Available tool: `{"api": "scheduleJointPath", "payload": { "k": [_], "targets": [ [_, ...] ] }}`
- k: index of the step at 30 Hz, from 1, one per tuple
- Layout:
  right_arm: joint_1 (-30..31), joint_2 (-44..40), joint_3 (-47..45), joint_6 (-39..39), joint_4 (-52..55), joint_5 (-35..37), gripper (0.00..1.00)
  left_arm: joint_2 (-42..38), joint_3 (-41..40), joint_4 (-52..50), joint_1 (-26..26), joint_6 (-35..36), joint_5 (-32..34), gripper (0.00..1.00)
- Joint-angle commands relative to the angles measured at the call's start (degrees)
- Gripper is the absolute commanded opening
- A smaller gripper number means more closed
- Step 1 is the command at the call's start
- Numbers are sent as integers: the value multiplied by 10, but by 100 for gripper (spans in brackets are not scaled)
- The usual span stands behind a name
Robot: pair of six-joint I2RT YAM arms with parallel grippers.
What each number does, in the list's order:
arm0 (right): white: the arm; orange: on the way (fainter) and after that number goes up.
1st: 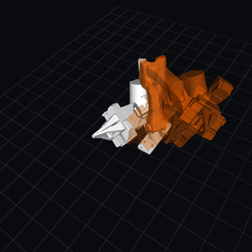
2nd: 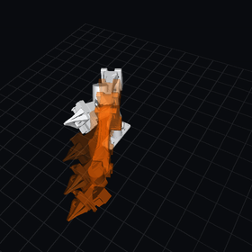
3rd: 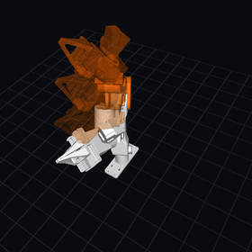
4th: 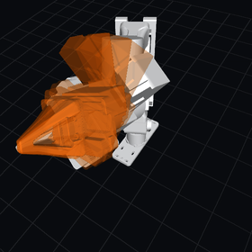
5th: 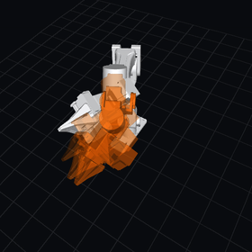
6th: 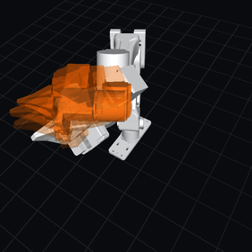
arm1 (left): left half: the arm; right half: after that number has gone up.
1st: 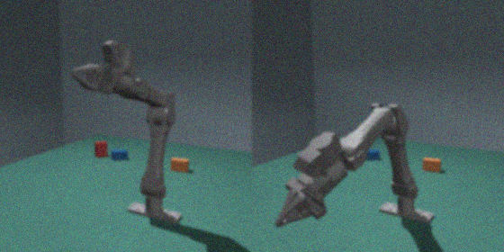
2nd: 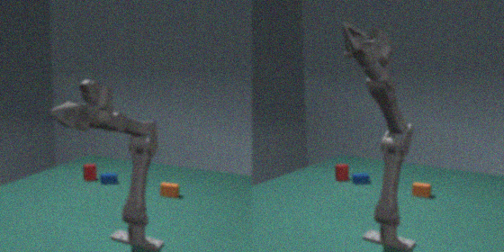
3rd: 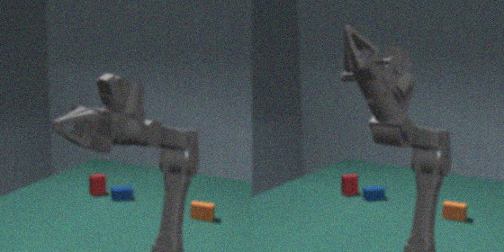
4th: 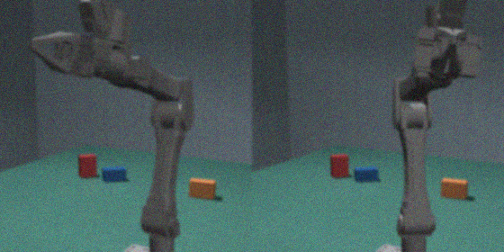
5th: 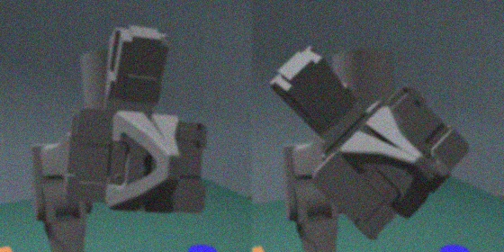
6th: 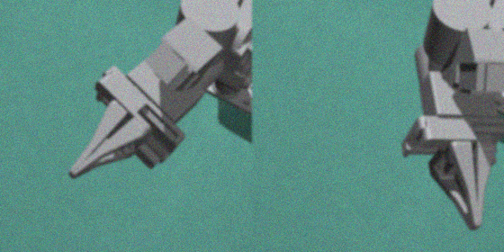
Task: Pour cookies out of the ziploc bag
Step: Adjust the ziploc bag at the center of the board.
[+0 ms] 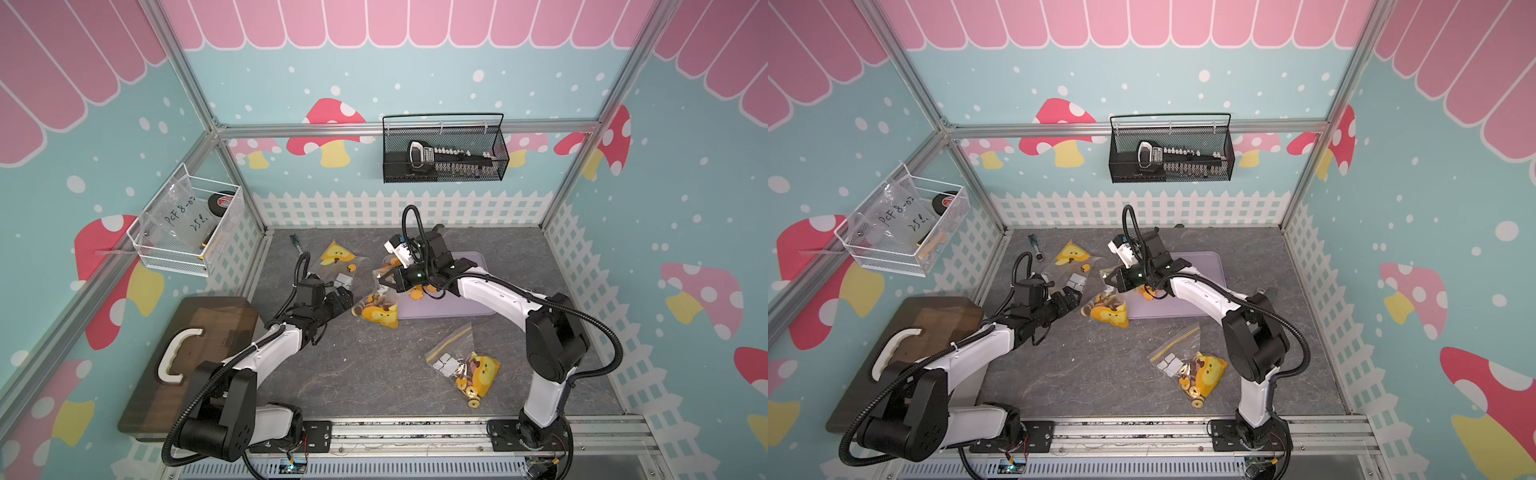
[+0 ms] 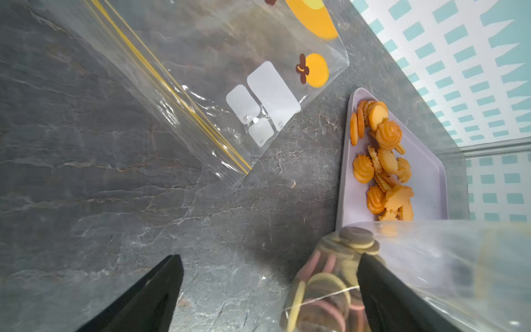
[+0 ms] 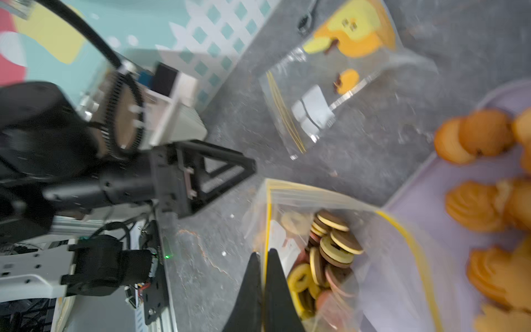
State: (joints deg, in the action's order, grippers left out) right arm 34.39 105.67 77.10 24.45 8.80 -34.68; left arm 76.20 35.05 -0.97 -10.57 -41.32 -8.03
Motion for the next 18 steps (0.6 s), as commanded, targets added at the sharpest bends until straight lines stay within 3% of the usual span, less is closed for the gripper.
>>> {"api": "scheduleJointPath", "payload": {
  "k": [1, 9, 14, 18],
  "targets": [
    [-9, -22, -42, -26, -27, 43, 0, 11, -2, 35, 3, -19, -15, 99],
    [-43, -53, -146, -11, -84, 81, 0, 22, 3, 45, 3, -11, -38, 99],
    [-55, -59, -164, -2, -95, 89, 0, 31, -12, 74, 3, -13, -80, 95],
    [-58, -53, -159, 3, -96, 92, 0, 26, -37, 104, 1, -14, -124, 87]
  ]
}}
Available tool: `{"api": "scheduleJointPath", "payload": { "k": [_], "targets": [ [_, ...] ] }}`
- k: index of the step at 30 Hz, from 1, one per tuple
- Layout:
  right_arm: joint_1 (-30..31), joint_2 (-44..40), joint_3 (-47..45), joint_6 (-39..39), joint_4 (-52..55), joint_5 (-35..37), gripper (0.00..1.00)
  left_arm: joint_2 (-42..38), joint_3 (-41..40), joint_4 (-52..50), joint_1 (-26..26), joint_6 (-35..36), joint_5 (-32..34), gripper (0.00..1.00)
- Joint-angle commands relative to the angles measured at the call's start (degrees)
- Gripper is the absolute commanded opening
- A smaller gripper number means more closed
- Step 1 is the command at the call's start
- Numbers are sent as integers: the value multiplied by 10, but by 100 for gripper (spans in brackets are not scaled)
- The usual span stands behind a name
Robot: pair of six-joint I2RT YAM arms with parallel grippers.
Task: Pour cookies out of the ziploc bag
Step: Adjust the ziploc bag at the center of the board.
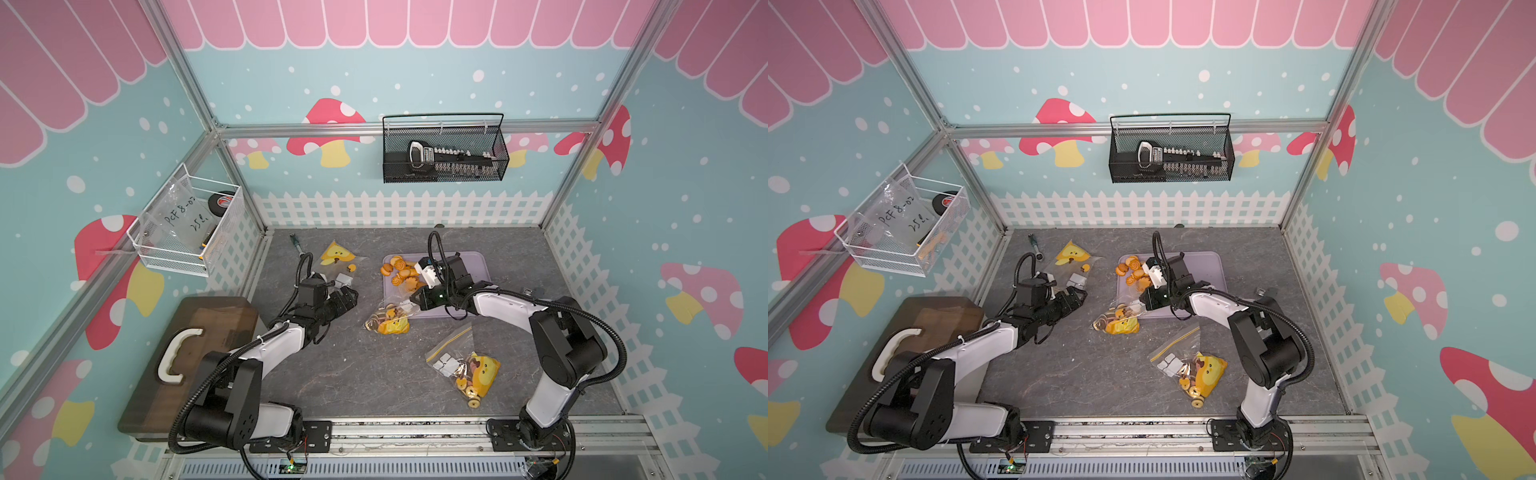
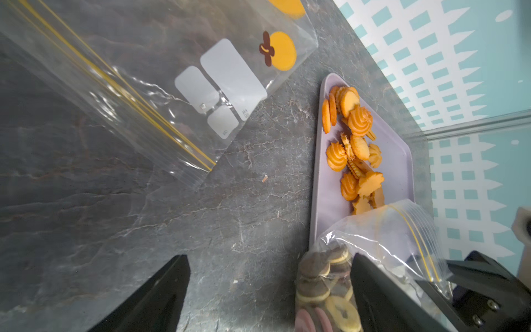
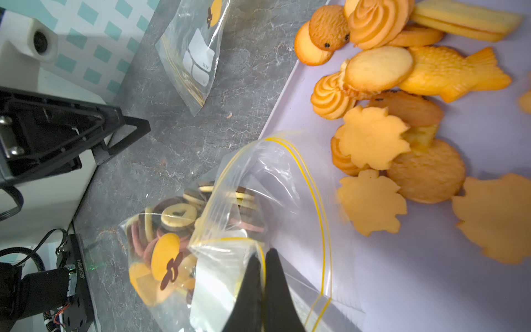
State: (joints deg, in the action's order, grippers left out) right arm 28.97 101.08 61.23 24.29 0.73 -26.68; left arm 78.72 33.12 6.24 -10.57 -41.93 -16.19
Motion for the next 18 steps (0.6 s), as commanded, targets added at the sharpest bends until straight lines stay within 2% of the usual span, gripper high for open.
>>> {"api": "scheduleJointPath", "payload": {
  "k": [1, 4, 8, 11, 13, 15, 18],
  "targets": [
    [-5, -4, 3, 7, -16, 10, 0, -6, -24, 32, 0, -8, -51, 84],
    [-6, 1, 11, 12, -14, 7, 0, -39, -49, 18, -17, -8, -67, 81],
    [-6, 7, 22, 15, -11, 2, 0, -122, -60, -62, -71, 17, -30, 82],
    [-6, 11, 27, 20, -11, -3, 0, -181, -69, -102, -91, 21, -11, 82],
    [-6, 12, 30, 21, -11, -5, 0, -198, -72, -119, -92, 24, -9, 76],
    [-6, 14, 32, 22, -11, -5, 0, -193, -70, -131, -93, 33, -20, 61],
    [-6, 17, 35, 24, -11, -10, 0, -166, -62, -135, -93, 41, -35, 54]
  ]
}}
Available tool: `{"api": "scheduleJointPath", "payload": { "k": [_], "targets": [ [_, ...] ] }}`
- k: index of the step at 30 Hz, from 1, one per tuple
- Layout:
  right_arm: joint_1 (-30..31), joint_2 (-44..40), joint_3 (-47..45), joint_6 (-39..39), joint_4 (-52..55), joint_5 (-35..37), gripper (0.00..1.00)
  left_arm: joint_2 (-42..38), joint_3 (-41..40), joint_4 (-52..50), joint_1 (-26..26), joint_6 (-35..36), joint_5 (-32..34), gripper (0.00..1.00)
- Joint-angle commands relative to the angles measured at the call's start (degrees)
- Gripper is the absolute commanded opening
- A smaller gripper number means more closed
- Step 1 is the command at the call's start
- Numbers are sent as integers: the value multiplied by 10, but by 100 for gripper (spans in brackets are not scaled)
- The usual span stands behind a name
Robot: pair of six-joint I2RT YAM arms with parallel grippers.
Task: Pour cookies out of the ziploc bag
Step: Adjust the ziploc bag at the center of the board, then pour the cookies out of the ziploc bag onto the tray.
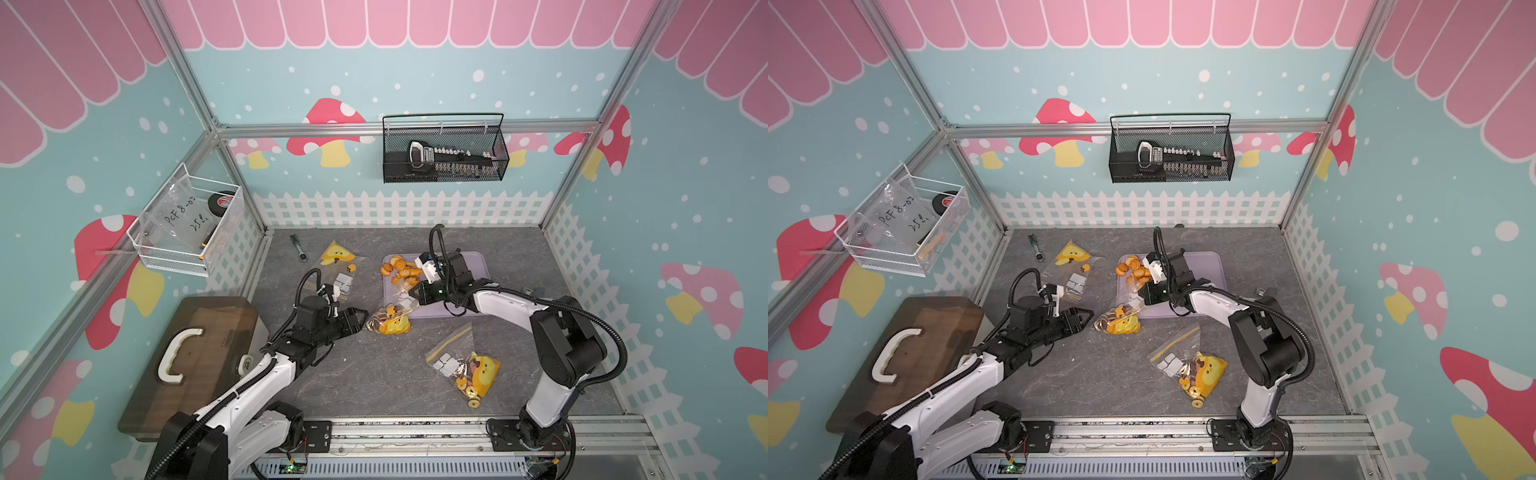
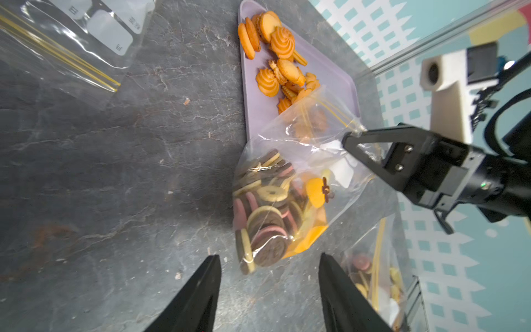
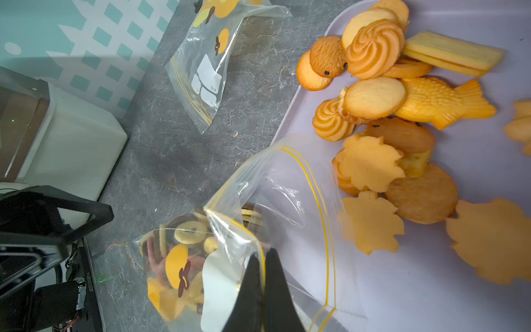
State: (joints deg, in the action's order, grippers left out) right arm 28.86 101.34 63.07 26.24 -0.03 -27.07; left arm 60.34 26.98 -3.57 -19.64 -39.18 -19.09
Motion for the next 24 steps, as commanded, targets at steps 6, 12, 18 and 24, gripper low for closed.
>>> {"api": "scheduleJointPath", "payload": {
  "k": [6, 12, 18, 24],
  "targets": [
    [-5, 16, 18, 8, -3, -9, 0, 48, 8, -45, -7, 23, -6, 50],
    [-5, 19, 19, 10, -3, -12, 0, 71, 3, -28, -7, 24, -27, 50],
    [-6, 21, 19, 12, -3, -13, 0, 96, 10, -7, -7, 25, -40, 39],
    [-5, 24, 18, 14, -3, -14, 0, 121, 19, 24, -7, 24, -57, 35]
  ]
}}
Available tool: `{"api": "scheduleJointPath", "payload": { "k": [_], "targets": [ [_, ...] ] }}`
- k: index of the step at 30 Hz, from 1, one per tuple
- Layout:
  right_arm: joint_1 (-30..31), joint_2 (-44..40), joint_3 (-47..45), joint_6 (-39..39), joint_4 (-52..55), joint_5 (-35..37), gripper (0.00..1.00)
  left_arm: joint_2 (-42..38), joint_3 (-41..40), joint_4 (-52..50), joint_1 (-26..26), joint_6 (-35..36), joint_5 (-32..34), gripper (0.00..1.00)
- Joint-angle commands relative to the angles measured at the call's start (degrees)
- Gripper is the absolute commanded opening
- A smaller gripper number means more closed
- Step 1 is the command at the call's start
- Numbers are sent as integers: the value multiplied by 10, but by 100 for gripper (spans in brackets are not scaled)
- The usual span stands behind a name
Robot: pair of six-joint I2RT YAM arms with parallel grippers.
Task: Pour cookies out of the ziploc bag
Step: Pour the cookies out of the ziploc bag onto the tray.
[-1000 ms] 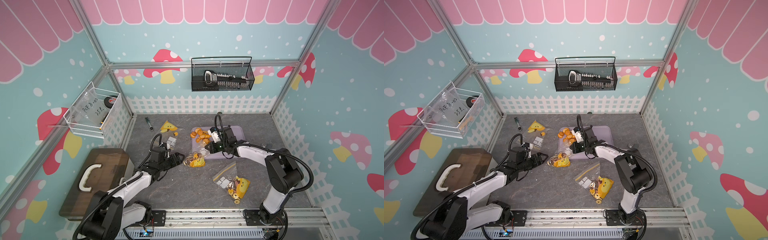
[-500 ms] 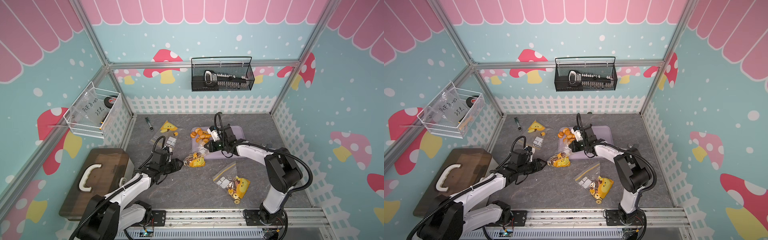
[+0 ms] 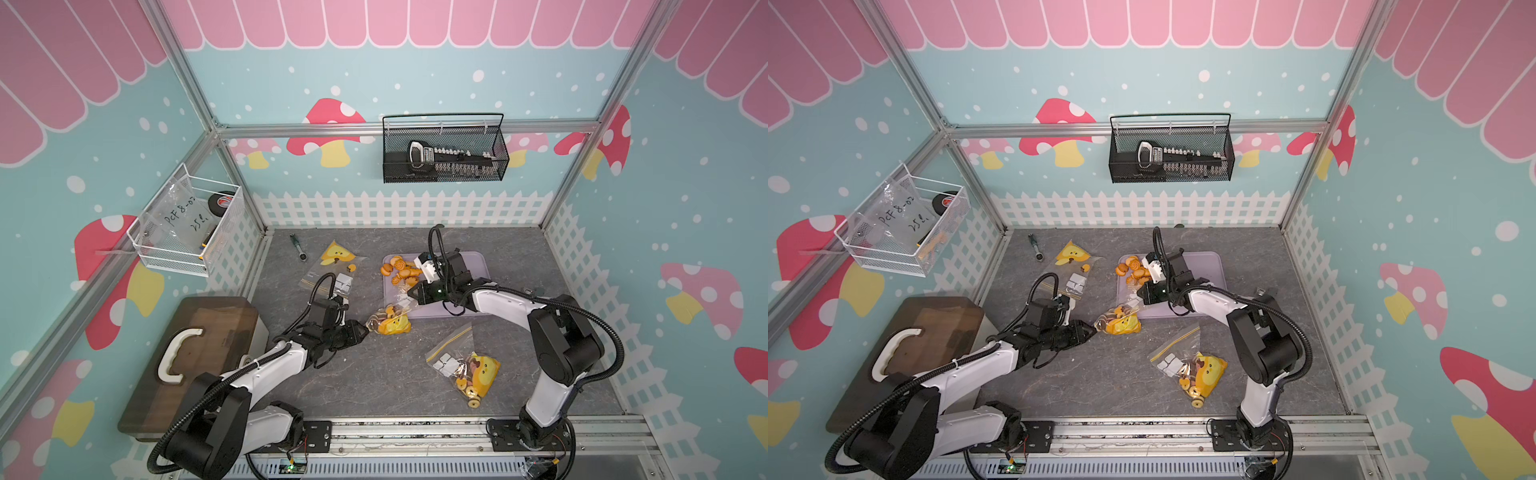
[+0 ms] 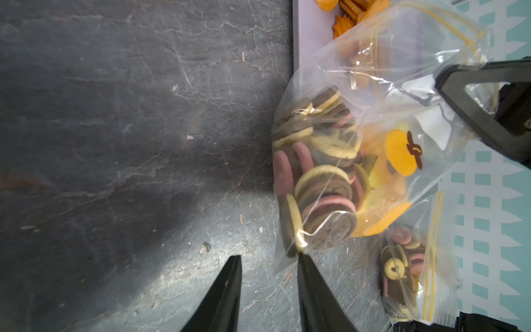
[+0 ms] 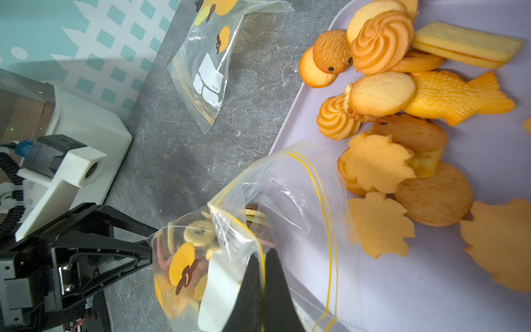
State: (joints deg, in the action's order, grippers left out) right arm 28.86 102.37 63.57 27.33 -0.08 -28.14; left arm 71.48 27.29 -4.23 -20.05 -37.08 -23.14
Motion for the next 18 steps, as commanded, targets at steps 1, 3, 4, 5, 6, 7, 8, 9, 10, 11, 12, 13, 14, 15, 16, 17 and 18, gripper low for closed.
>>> {"api": "scheduleJointPath", "payload": {
  "k": [1, 3, 4, 5, 6, 7, 8, 9, 10, 11, 12, 13, 14, 15, 16, 17, 18],
  "targets": [
    [-6, 13, 13, 3, -2, -3, 0, 12, 17, 33, -2, 3, -17, 34],
    [-6, 13, 13, 3, -3, -3, 0, 13, 18, 40, -2, 3, -16, 30],
    [-6, 13, 13, 3, -3, -3, 0, 12, 19, 44, -3, 3, -16, 28],
    [-6, 13, 13, 2, -3, -3, 0, 12, 19, 47, -2, 5, -16, 23],
    [-6, 13, 13, 3, -3, -4, 0, 14, 21, 49, -2, 6, -16, 20],
    [-6, 13, 12, 3, -3, -4, 0, 18, 24, 46, -2, 9, -17, 18],
    [-7, 14, 12, 3, -3, -4, 0, 24, 28, 47, -3, 11, -22, 16],
    [-7, 16, 13, 4, -3, -5, 0, 29, 29, 49, -2, 13, -26, 13],
    [-7, 16, 13, 4, -3, -6, 0, 35, 32, 52, -2, 12, -30, 9],
    [-8, 17, 13, 4, -2, -5, 0, 38, 33, 56, -3, 13, -32, 3],
    [-7, 17, 13, 5, -2, -6, 0, 41, 33, 58, -2, 12, -32, 0],
    [-7, 17, 13, 5, -3, -7, 0, 41, 33, 59, -3, 12, -32, 0],
    [-8, 16, 13, 5, -2, -6, 0, 39, 35, 59, -2, 13, -32, 0],
    [-8, 16, 12, 5, -3, -7, 0, 37, 35, 57, -2, 14, -30, 0],
    [-9, 16, 12, 5, -2, -7, 0, 35, 36, 55, -2, 15, -29, 0],
    [-9, 15, 12, 5, -3, -7, 0, 32, 38, 50, -3, 17, -28, 0],
    [-10, 14, 12, 6, -3, -6, 0, 28, 41, 45, -2, 20, -26, 0]
  ]
}}
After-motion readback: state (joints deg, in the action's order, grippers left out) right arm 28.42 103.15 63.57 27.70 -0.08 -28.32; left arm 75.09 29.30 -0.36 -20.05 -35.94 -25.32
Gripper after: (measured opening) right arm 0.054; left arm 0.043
